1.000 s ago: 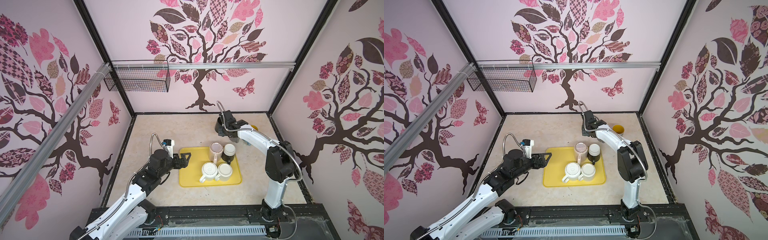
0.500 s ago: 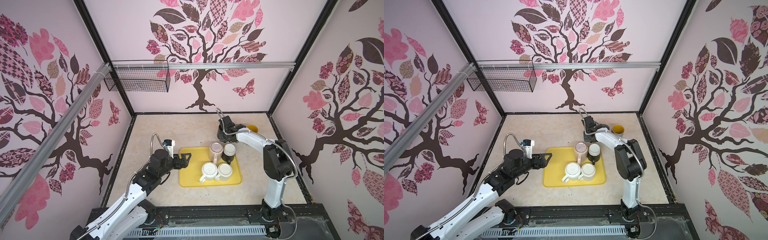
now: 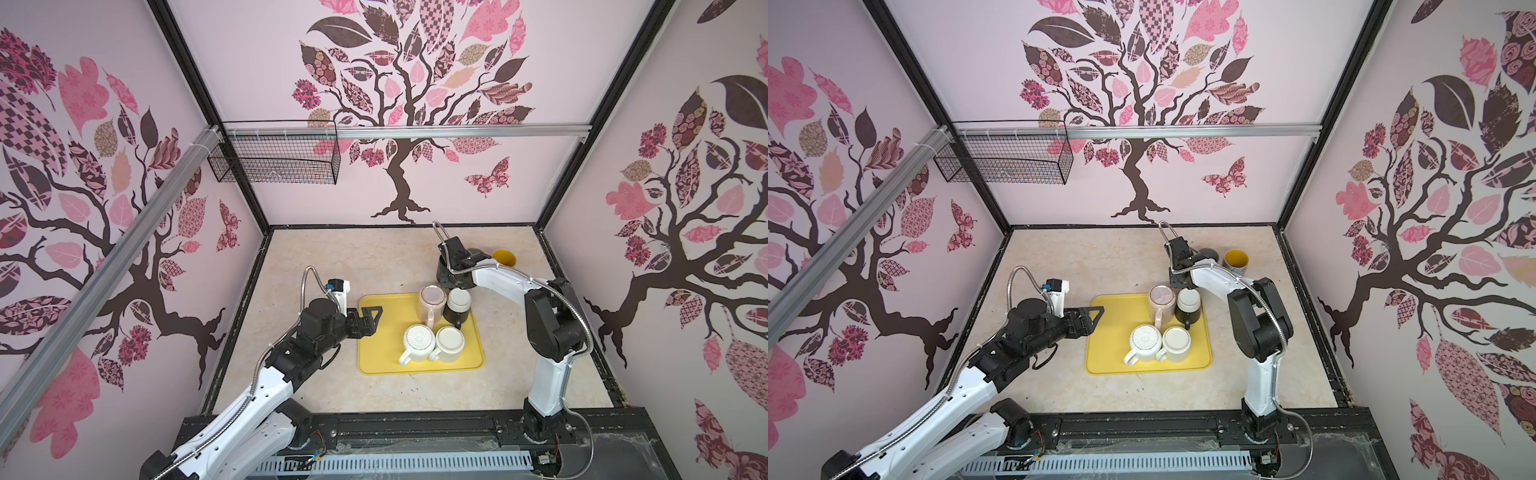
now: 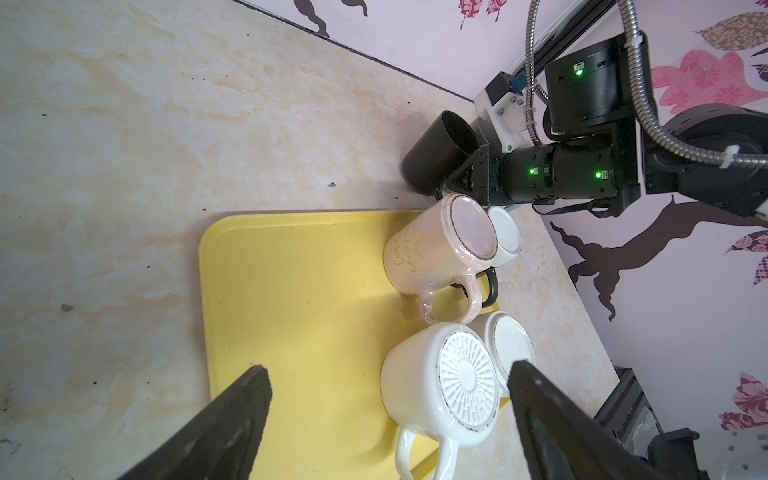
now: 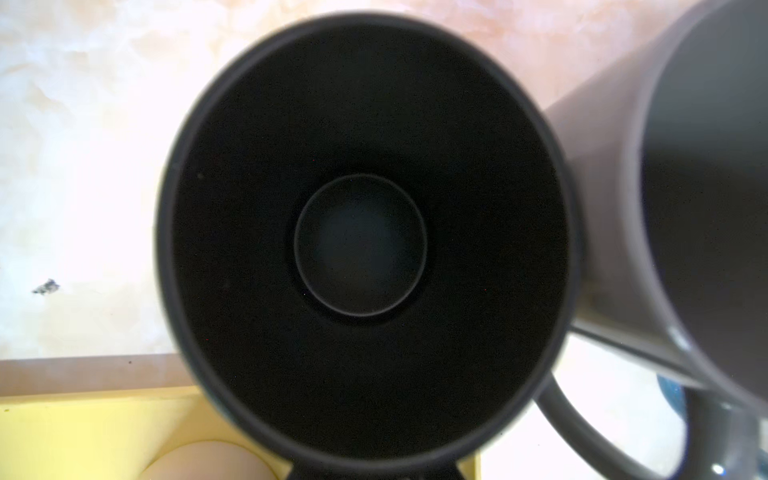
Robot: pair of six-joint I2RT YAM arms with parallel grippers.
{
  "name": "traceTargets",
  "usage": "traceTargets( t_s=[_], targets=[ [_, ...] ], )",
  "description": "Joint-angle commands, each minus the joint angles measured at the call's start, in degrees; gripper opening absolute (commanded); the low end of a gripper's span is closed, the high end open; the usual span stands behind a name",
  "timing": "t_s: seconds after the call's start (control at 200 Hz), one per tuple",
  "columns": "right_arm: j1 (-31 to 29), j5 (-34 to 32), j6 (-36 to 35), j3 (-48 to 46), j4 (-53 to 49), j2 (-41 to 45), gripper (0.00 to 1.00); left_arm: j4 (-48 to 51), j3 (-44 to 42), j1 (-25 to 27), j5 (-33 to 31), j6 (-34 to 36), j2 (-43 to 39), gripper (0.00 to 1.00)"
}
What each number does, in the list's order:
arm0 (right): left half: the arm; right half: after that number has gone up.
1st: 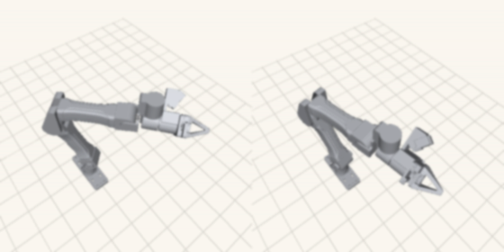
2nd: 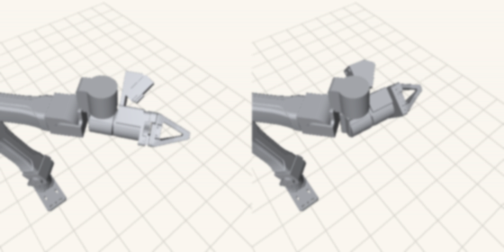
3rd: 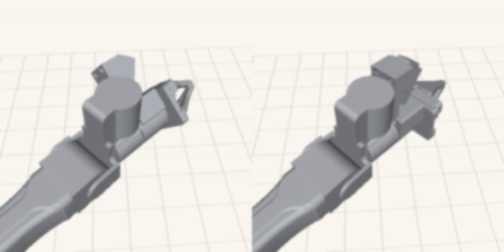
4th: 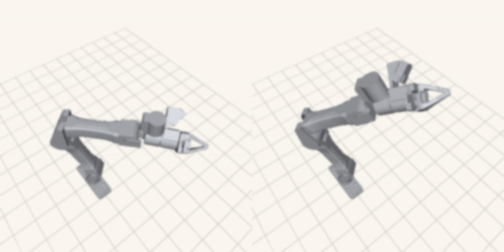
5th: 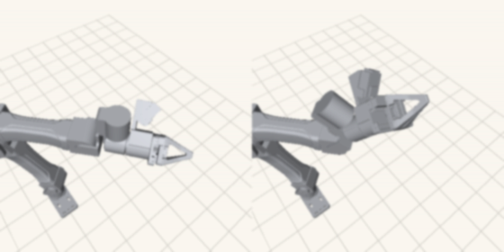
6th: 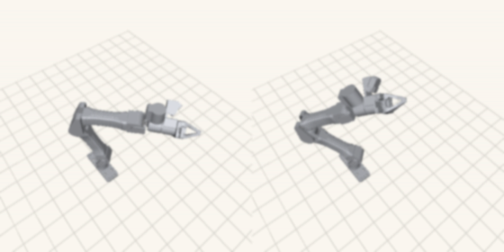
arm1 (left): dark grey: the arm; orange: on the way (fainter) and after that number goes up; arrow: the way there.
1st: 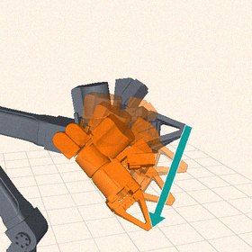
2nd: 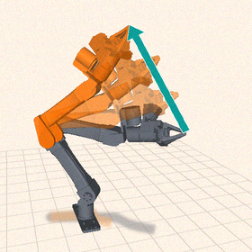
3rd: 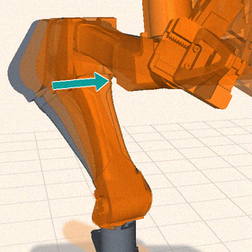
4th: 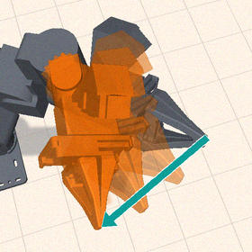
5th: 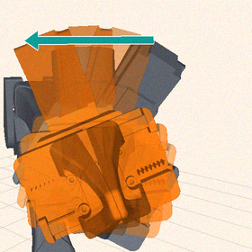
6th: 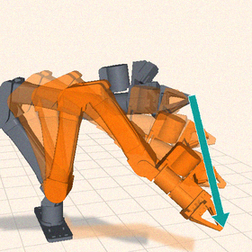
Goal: Turn the mug right side up
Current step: 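Lower the black mug opening-up beside the grey mug with the right gripper, then open the right gripper and raise it off the black mug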
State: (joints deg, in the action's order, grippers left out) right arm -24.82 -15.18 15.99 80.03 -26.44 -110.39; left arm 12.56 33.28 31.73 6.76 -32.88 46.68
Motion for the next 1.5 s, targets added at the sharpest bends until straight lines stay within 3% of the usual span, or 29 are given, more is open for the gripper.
traceTargets(
  t_s=[0.0,0.21,0.4,0.52,0.955,1.12,1.35,1.49],
  targets=[
    [0.3,-1.9,-0.5,1.4,2.8,-1.0,0.09,-0.5,1.5,-0.1,0.0,1.0,-0.1,0.93],
    [0.3,-1.9,-0.1,0.8,3.1,-0.3,0.2,-0.2,1.7,-0.1,-0.2,1.3,0.3,0.93],
    [0.3,-1.1,0.1,0.5,3.1,2.1,0.45,-0.2,1.6,-0.2,-0.4,1.2,0.3,0.93],
    [0.3,-0.4,0.1,0.2,2.8,4.7,0.54,-0.3,1.8,-0.2,-0.4,1.3,0.4,0.93],
    [-0.4,0.4,0.9,-0.8,0.3,21.5,0.53,-1.1,1.7,-0.2,1.2,0.7,2.4,0.93],
    [-6.2,0.3,2.3,-9.9,6.4,34.1,0.56,-0.5,1.7,2.0,1.9,2.1,4.3,0.92],
    [-10.2,9.9,6.8,-22.6,8.3,46.9,0.69,1.4,0.7,10.3,-4.4,2.5,7.1,0.9],
    [-11.2,14.4,9.1,-28.8,9.5,53.3,0.67,0.9,-1.3,11.1,-4.9,1.2,5.7,0.88]
  ],
)
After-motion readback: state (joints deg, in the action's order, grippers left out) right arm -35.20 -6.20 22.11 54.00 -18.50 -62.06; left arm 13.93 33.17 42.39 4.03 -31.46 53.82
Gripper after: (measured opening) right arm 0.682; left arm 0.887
